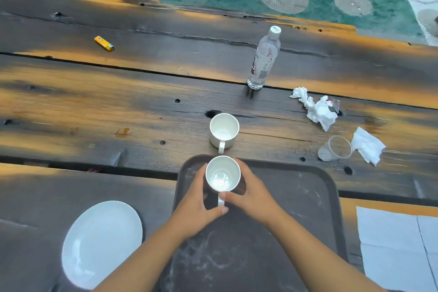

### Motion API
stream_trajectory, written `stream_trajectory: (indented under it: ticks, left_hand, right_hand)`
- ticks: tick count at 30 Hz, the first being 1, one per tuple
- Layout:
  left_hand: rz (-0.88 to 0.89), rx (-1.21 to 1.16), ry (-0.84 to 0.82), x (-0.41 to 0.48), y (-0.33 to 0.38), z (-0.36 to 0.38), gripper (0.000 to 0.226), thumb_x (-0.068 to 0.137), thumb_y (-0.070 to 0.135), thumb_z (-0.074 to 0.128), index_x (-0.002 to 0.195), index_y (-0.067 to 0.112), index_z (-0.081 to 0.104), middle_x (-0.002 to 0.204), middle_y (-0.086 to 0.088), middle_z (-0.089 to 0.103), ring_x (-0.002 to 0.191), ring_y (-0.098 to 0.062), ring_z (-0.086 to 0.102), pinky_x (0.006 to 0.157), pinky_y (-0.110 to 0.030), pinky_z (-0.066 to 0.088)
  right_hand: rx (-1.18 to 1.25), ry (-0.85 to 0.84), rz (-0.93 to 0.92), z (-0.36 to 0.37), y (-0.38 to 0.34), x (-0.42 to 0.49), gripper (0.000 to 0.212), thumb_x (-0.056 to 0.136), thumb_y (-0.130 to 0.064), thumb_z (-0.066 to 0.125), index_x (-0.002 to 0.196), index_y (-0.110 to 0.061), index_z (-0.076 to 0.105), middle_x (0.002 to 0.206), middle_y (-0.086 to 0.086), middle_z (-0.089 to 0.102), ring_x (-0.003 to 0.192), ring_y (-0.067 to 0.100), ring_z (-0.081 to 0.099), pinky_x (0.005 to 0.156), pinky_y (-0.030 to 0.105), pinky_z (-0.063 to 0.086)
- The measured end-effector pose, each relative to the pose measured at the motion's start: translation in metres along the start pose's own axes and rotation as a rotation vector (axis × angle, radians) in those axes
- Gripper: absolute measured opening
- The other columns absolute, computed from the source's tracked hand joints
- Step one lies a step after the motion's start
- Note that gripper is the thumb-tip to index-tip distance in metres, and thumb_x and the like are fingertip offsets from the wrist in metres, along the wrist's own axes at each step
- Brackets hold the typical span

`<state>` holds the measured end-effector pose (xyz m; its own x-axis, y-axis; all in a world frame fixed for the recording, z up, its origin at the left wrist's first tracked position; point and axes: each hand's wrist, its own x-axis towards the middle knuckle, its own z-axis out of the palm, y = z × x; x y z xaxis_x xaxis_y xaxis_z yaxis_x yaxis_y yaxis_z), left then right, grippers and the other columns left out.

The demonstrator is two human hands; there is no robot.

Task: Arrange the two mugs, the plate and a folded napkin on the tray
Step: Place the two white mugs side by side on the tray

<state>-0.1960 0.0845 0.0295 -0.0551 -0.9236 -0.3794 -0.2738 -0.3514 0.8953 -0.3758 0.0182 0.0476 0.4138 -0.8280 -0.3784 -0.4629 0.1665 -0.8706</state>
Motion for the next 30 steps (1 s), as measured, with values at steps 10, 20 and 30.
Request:
stream_trajectory:
  ticks: [10, 20, 30]
  left_hand:
    - [-0.049, 0.057, 0.016, 0.007, -0.007, 0.020, 0.099, 0.074, 0.031, 0.085, 0.145, 0.058, 0.021, 0.143, 0.036, 0.041, 0.138, 0.007, 0.041, 0.116, -0.033, 0.041]
    - [-0.062, 0.117, 0.029, 0.009, -0.008, 0.021, 0.102, 0.072, 0.039, 0.085, 0.148, 0.055, 0.019, 0.148, 0.034, 0.038, 0.140, 0.007, 0.037, 0.116, -0.037, 0.039]
    - [-0.053, 0.134, 0.017, 0.018, -0.007, 0.012, 0.104, 0.069, 0.042, 0.084, 0.148, 0.056, 0.017, 0.148, 0.038, 0.034, 0.140, 0.011, 0.033, 0.116, -0.040, 0.041]
  right_hand:
    - [0.016, -0.025, 0.025, -0.008, 0.026, -0.001, 0.084, 0.076, -0.024, 0.082, 0.144, -0.051, 0.041, 0.141, -0.025, 0.056, 0.135, 0.004, 0.052, 0.112, 0.041, 0.048]
    - [0.014, -0.034, 0.019, -0.009, 0.032, 0.002, 0.085, 0.078, -0.022, 0.081, 0.148, -0.045, 0.039, 0.144, -0.022, 0.054, 0.139, 0.008, 0.048, 0.113, 0.042, 0.046]
    - [0.041, -0.020, 0.003, -0.009, 0.032, 0.011, 0.082, 0.079, -0.019, 0.083, 0.144, -0.048, 0.043, 0.142, -0.021, 0.057, 0.136, 0.006, 0.052, 0.112, 0.039, 0.048]
